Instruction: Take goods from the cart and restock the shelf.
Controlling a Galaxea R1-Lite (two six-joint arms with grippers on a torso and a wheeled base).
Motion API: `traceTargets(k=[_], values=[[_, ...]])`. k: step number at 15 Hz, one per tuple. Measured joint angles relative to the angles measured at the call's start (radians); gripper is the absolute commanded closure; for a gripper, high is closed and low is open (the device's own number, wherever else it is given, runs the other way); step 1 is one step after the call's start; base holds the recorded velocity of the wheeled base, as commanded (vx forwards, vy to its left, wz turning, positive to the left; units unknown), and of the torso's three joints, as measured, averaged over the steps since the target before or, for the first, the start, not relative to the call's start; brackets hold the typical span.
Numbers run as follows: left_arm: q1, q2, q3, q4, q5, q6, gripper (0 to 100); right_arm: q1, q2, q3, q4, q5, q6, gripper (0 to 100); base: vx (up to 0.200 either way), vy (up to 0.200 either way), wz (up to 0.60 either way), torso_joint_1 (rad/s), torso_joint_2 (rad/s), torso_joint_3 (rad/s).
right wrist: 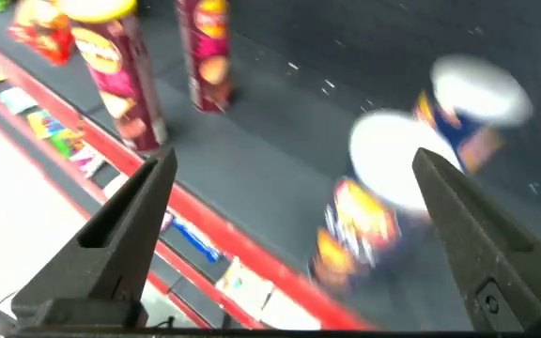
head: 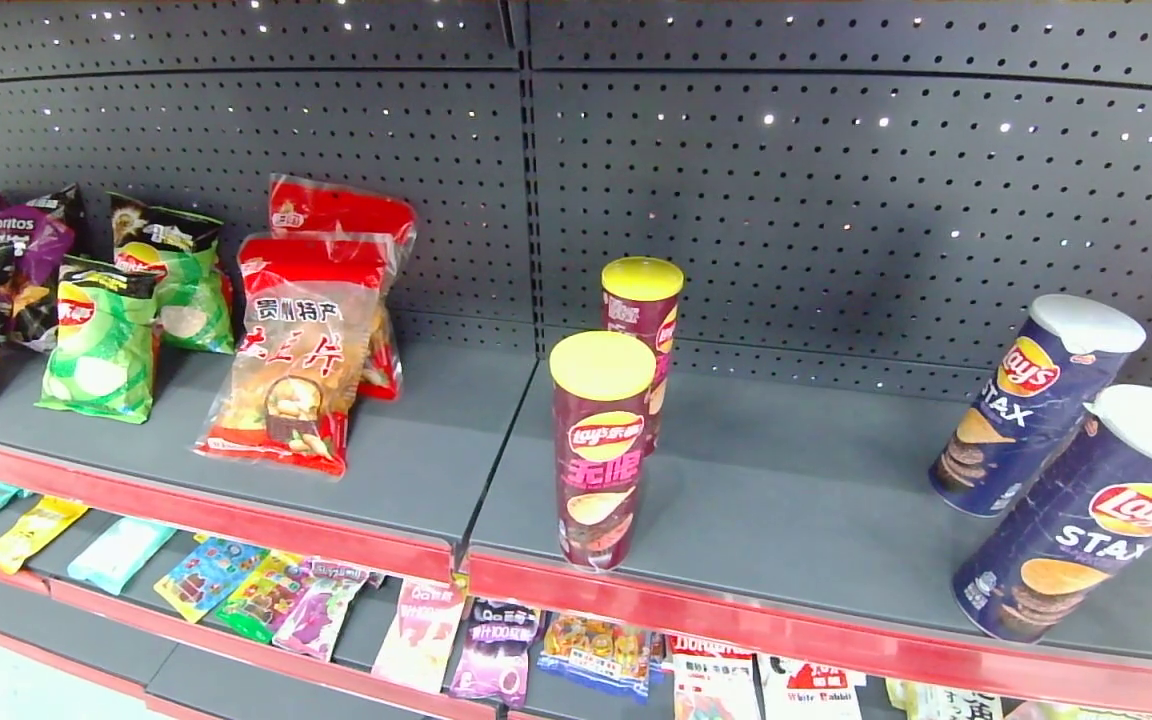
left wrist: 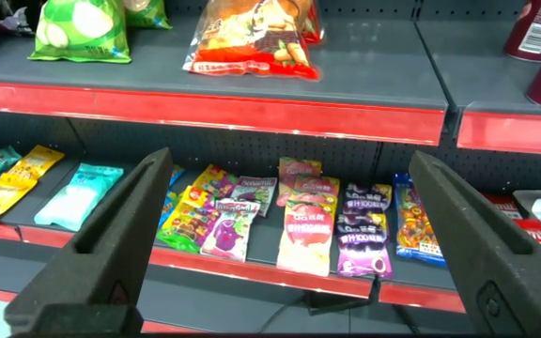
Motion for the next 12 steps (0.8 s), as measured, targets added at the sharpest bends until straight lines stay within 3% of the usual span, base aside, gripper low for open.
traceTargets(k=[3,9,12], values=[[0.000,0.000,0.000,0.000,0.000,0.000,0,-0.068,-0.169,0.084,0.071,-0.037,0.054,0,0.000,0.000,0.00,0.000,0.00,0.000],[0.000,0.000,0.000,0.000,0.000,0.000,0,-0.118,-0.491,0.397,0.040,-0.146,0.083,0,0.000,0.000,0.00,0.000,0.00,0.000],[0.000,0.000,0.000,0.000,0.000,0.000,0,-0.121,-0.575,0.565,-0.081,-0.250,0.089,0,0.000,0.000,0.00,0.000,0.00,0.000]])
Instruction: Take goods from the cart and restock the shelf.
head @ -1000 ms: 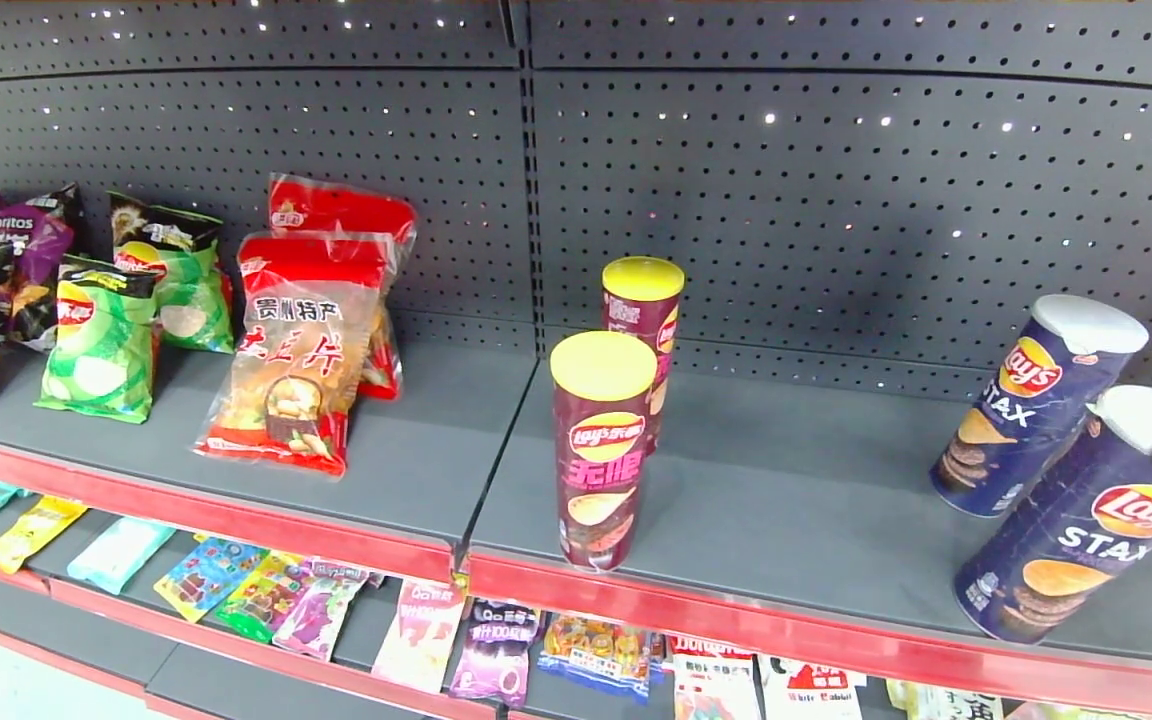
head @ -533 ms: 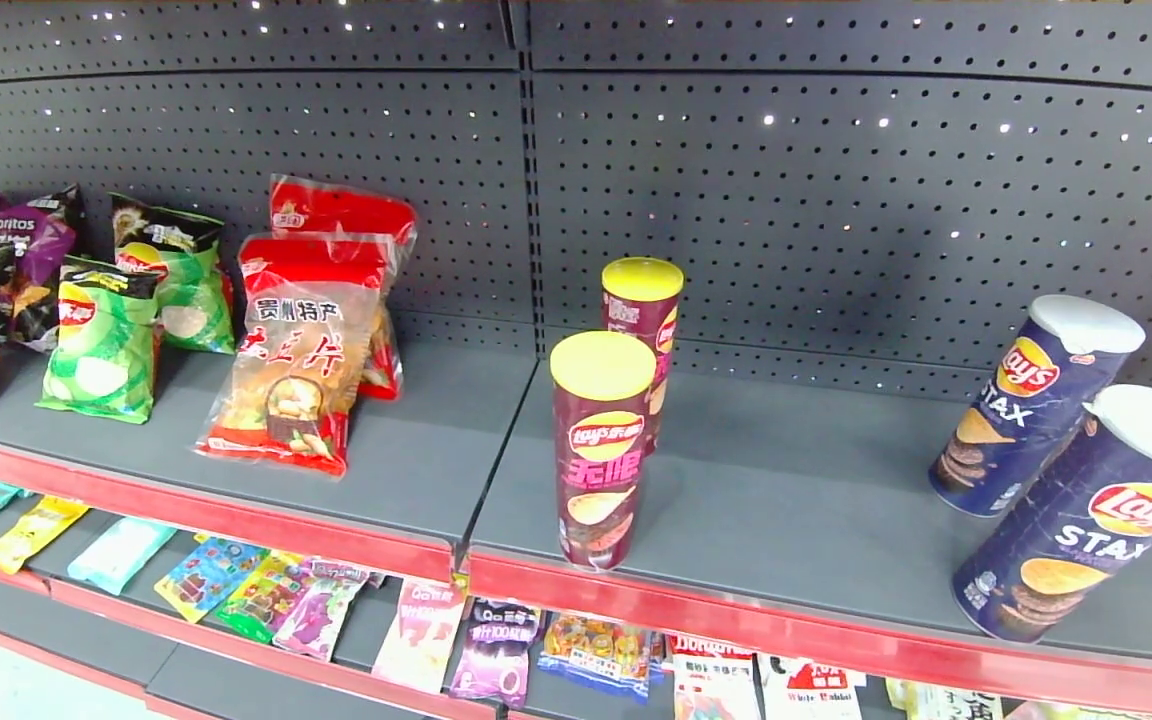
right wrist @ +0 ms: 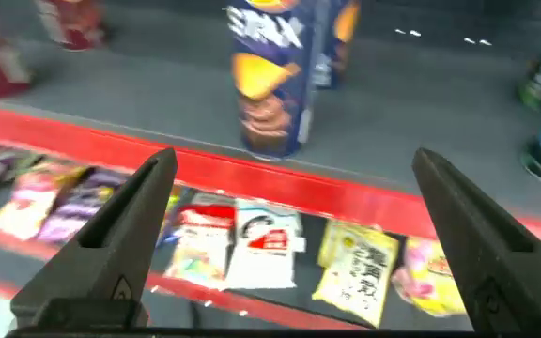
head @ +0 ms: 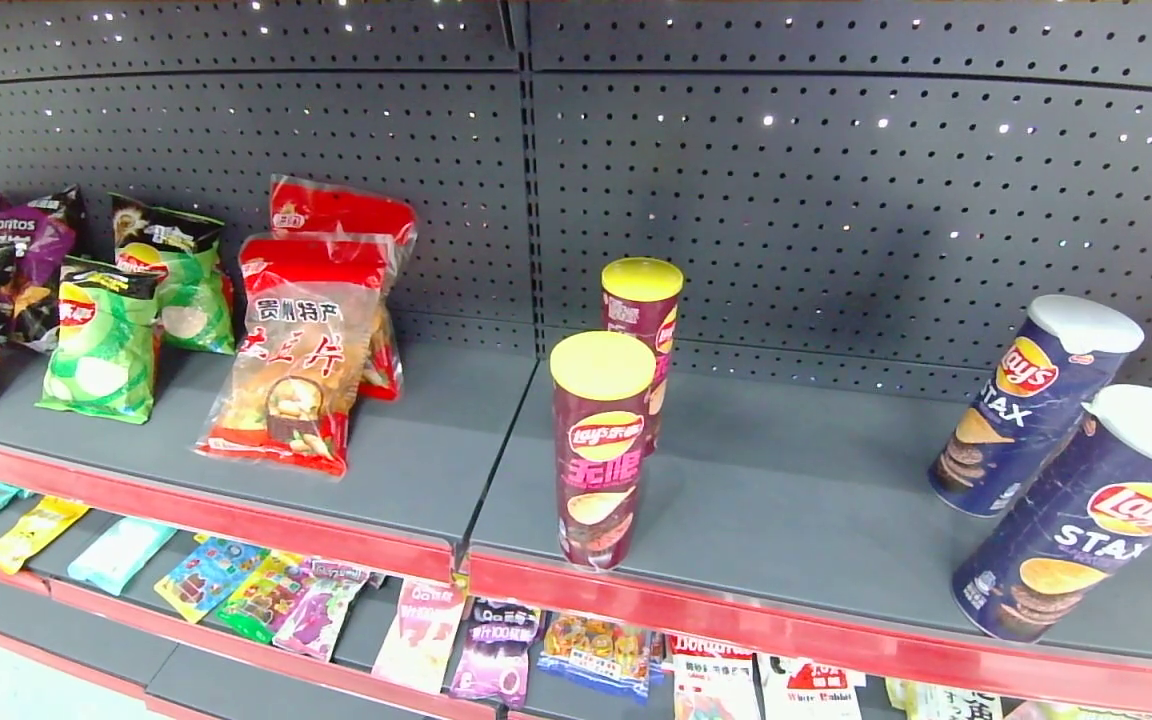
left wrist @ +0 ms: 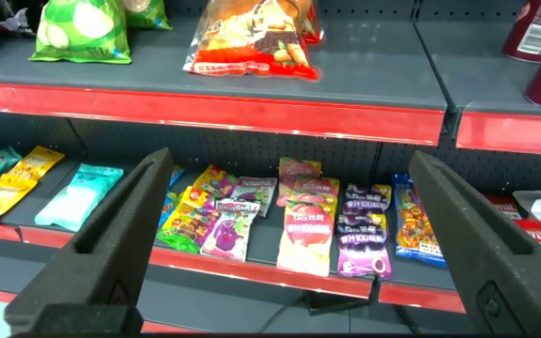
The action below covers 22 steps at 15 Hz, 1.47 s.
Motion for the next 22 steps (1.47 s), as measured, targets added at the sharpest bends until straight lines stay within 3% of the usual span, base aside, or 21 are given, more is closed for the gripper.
traceTargets(k=[1,3,5,7,9,19,22], values=[[0.000,0.000,0.000,0.000,0.000,0.000,0,0.000,-0.013,0.043,-0.092,-0.008,0.002,0,0.000,0.000,0.00,0.000,0.00,0.000],[0.000,0.000,0.000,0.000,0.000,0.000,0,0.001,-0.028,0.098,-0.148,-0.017,0.033,0,0.000,0.000,0.00,0.000,0.00,0.000],[0.000,0.000,0.000,0.000,0.000,0.000,0,0.001,-0.032,0.127,-0.200,-0.098,0.075,0,0.000,0.000,0.00,0.000,0.00,0.000],[0.000,0.000,0.000,0.000,0.000,0.000,0,0.001,-0.034,0.142,-0.205,-0.103,0.079,0,0.000,0.000,0.00,0.000,0.00,0.000],[0.000,0.000,0.000,0.000,0.000,0.000,0,0.001,-0.034,0.144,-0.174,-0.039,0.055,0,0.000,0.000,0.00,0.000,0.00,0.000],[0.000,0.000,0.000,0.000,0.000,0.000,0,0.001,-0.034,0.144,-0.148,-0.038,0.057,0,0.000,0.000,0.00,0.000,0.00,0.000],[0.000,0.000,0.000,0.000,-0.007,0.004,0,0.001,-0.034,0.145,-0.148,-0.036,0.057,0,0.000,0.000,-0.60,-0.001,0.00,0.002]])
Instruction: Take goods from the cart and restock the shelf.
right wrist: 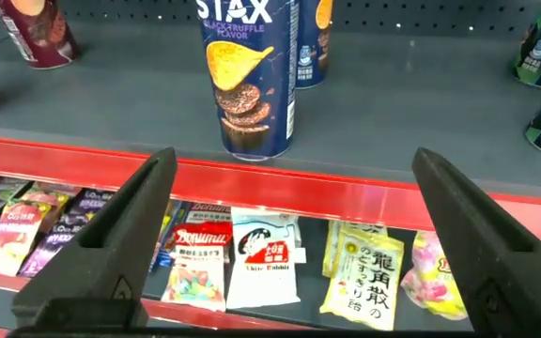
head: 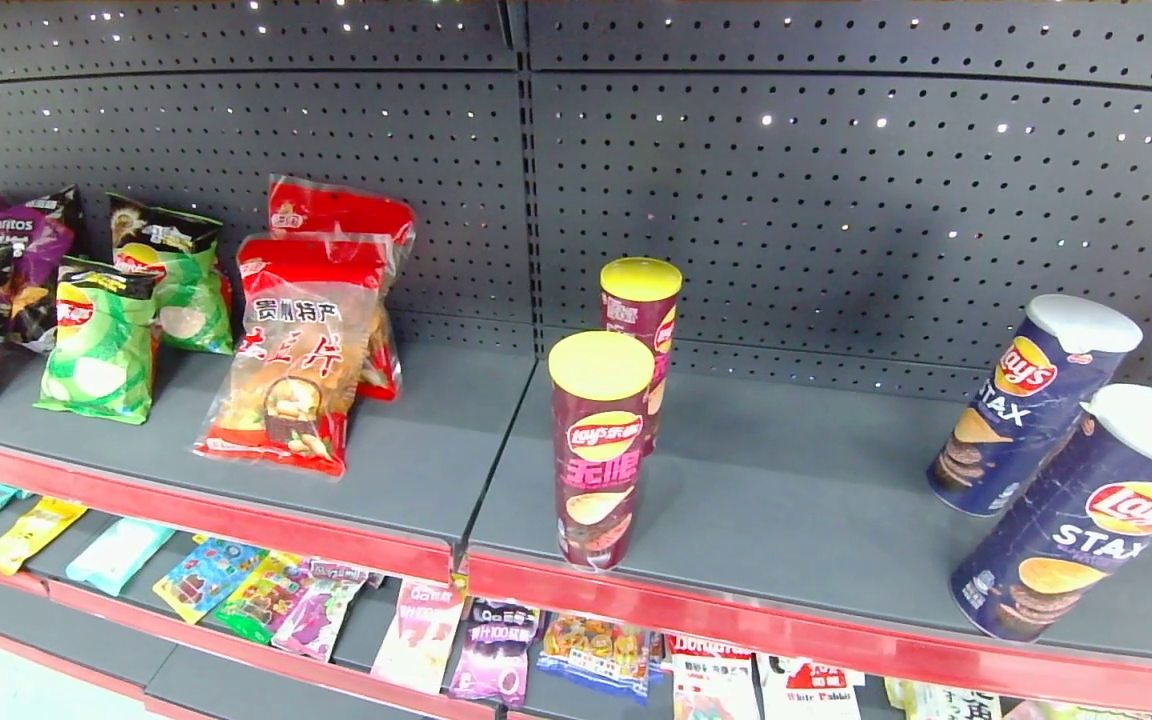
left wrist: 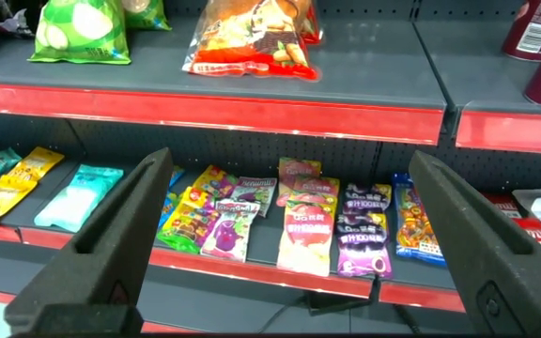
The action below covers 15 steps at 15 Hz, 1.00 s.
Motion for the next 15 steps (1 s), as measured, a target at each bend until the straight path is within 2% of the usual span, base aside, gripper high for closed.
traceTargets(k=[3,11,15], values=[[0.001,0.000,0.000,0.000,0.000,-0.004,0,0.001,0.000,0.000,0.000,0.001,-0.001,0,0.000,0.000,-0.60,0.007,0.00,0.001],[0.000,0.000,0.000,0.000,-0.002,-0.001,0,0.000,0.000,0.000,0.000,0.000,-0.003,0,0.000,0.000,0.00,0.000,0.00,0.000],[-0.001,0.004,0.000,0.000,-0.004,-0.029,0,0.000,0.000,0.000,0.000,0.000,-0.001,0,0.000,0.000,0.00,0.000,0.00,0.000]])
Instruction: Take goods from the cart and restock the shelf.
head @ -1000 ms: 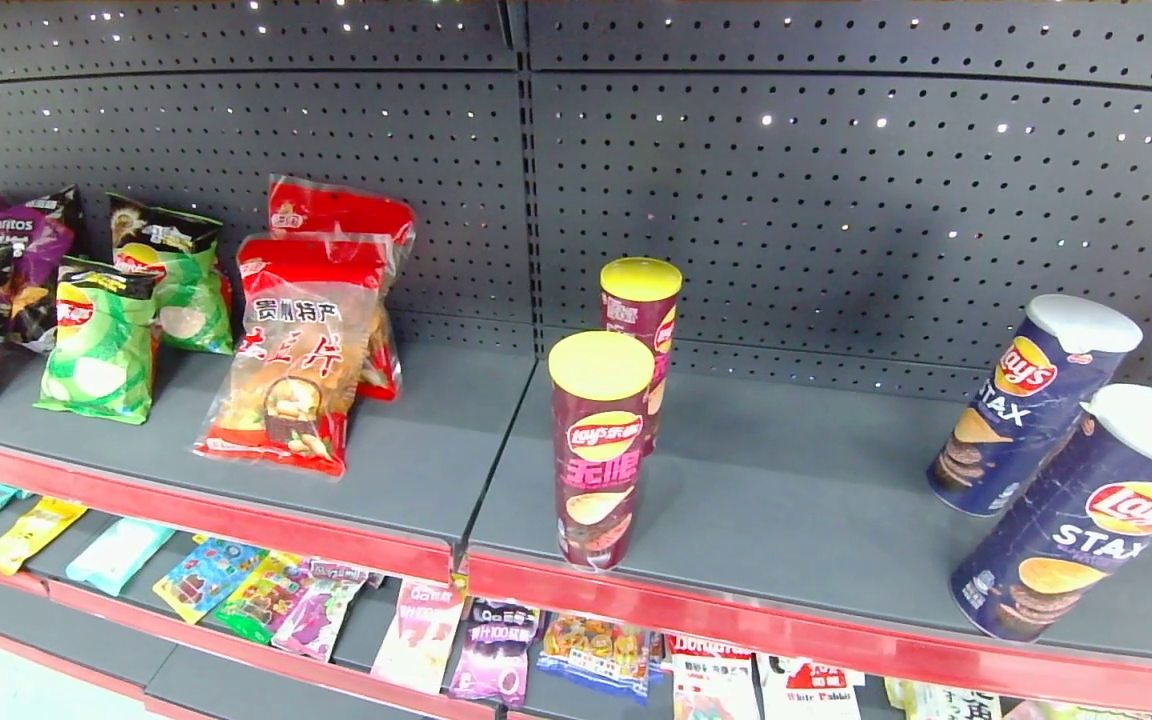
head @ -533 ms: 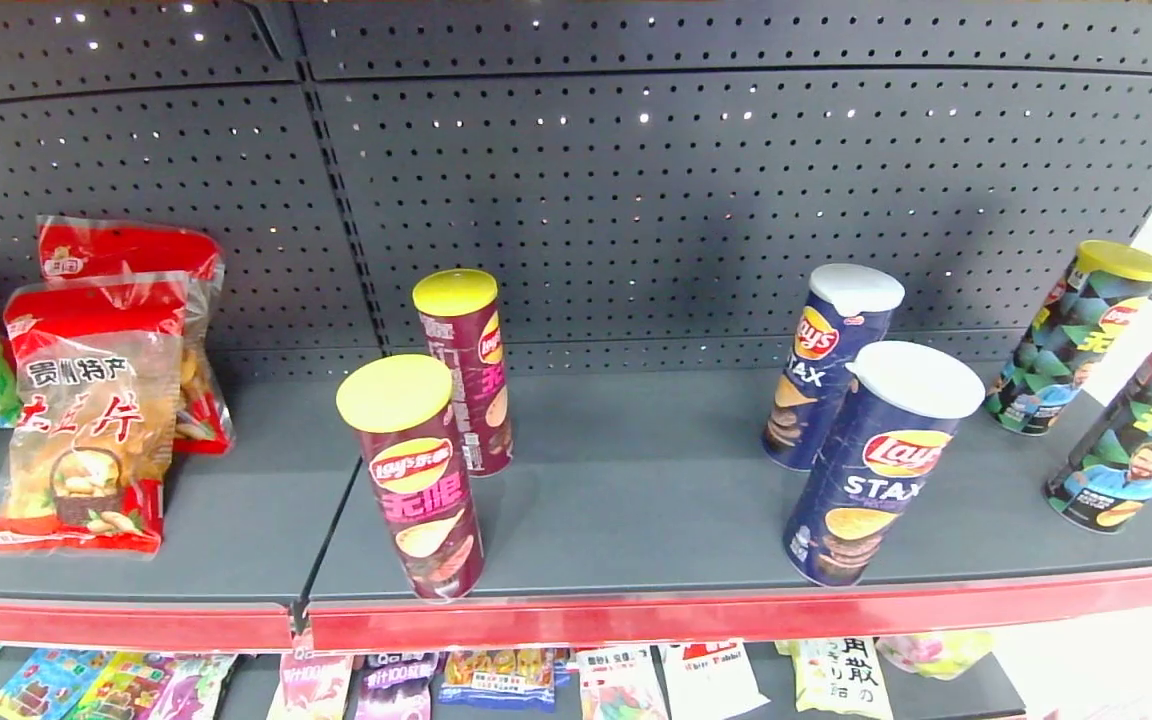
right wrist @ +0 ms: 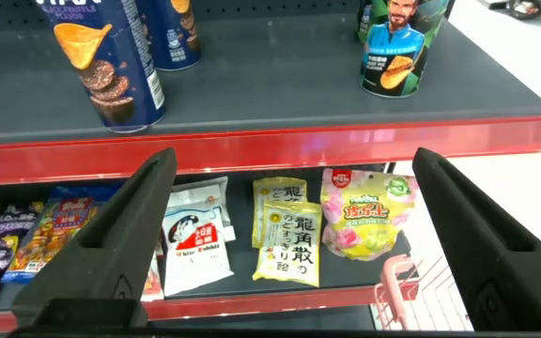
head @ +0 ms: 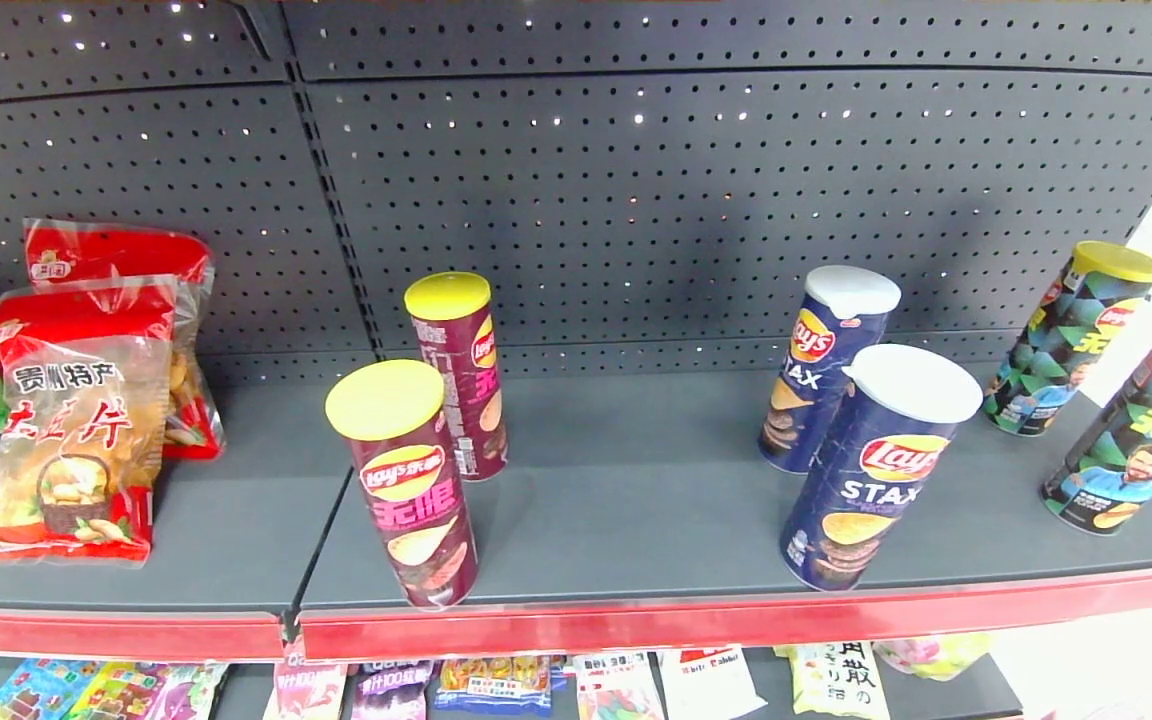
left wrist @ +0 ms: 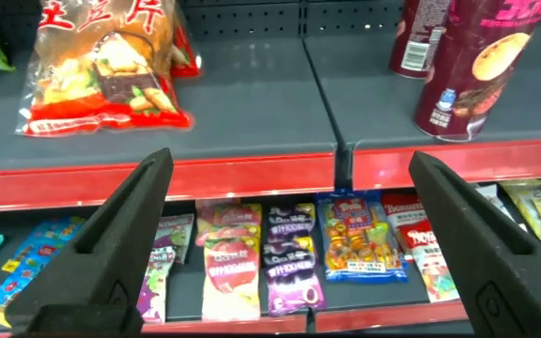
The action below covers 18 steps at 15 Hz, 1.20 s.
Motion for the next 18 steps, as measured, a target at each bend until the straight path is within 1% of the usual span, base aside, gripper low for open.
traceTargets(k=[2,4,11,13,14,16,18], values=[[-0.005,0.015,0.000,0.000,-0.014,-0.012,0,0.000,0.000,0.000,0.000,0.000,0.000,0,0.000,0.000,0.00,0.000,0.00,0.000],[-0.009,0.026,0.000,0.000,-0.027,-0.014,0,0.000,0.000,0.001,0.000,0.000,0.000,0,0.000,0.000,0.00,0.000,0.00,0.000],[-0.012,0.054,-0.006,0.000,-0.027,-0.020,0,0.000,0.000,0.001,0.000,0.000,0.000,0,0.000,0.000,0.00,0.000,0.00,0.000],[-0.026,0.074,-0.043,-0.005,-0.038,-0.031,0,0.000,0.000,0.000,0.000,0.000,0.000,0,0.000,0.000,0.00,0.000,0.00,0.000],[-0.033,0.090,-0.070,-0.004,-0.038,-0.046,0,0.000,0.000,0.000,0.000,0.000,0.000,0,0.000,0.000,0.00,0.000,0.00,0.000],[-0.050,0.178,-0.185,0.002,-0.052,-0.068,0,0.000,0.000,0.000,0.000,0.000,0.000,0,0.000,0.000,0.00,0.000,0.00,0.000],[-0.069,0.353,-0.300,0.010,-0.077,-0.090,0,0.000,0.000,0.000,0.000,0.000,0.000,0,0.000,0.000,0.00,0.000,0.00,0.000]])
